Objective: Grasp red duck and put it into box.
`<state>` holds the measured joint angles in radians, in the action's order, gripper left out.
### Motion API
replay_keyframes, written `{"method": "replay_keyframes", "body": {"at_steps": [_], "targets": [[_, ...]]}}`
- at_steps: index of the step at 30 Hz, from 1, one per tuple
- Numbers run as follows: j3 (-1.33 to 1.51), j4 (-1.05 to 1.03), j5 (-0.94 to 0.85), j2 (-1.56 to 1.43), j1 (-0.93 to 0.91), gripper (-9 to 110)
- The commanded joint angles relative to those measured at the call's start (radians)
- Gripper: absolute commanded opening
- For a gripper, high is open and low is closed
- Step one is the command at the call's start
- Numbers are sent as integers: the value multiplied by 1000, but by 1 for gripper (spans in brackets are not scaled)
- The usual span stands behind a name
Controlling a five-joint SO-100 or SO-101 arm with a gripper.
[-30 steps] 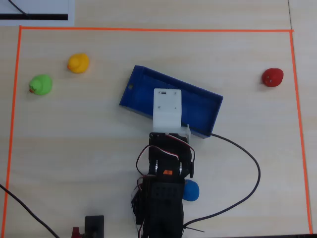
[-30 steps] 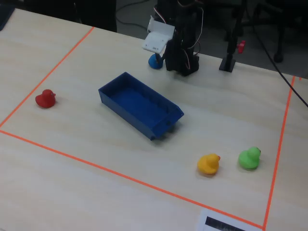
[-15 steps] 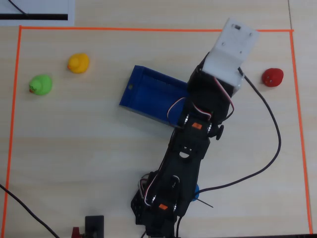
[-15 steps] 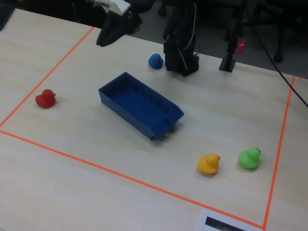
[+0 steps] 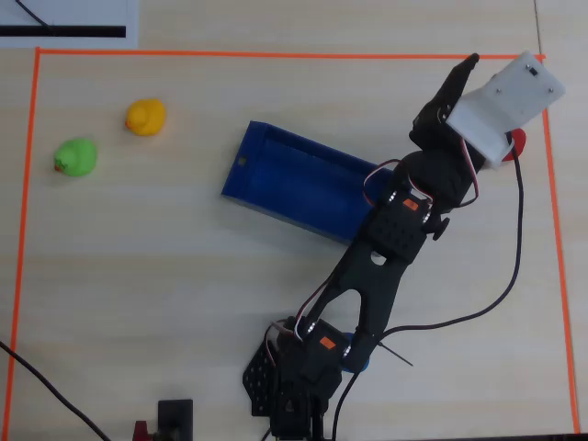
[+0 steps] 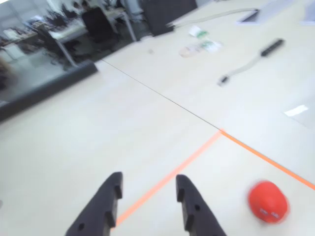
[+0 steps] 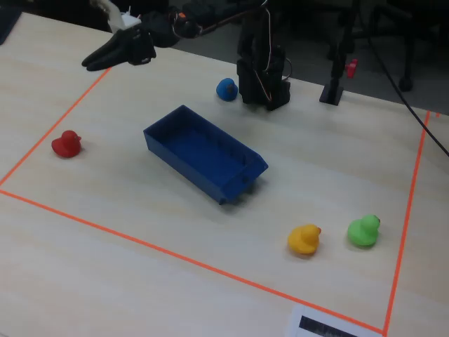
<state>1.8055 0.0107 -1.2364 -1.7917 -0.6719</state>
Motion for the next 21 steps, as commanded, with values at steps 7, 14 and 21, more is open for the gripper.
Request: {"method": "replay_keyframes", "body": {"at_steps": [7, 14, 21], "targets": [[-58, 160, -97, 227, -127, 16], [-206, 186, -144, 434, -189, 20], [-325, 189, -167, 583, -212, 23]]}}
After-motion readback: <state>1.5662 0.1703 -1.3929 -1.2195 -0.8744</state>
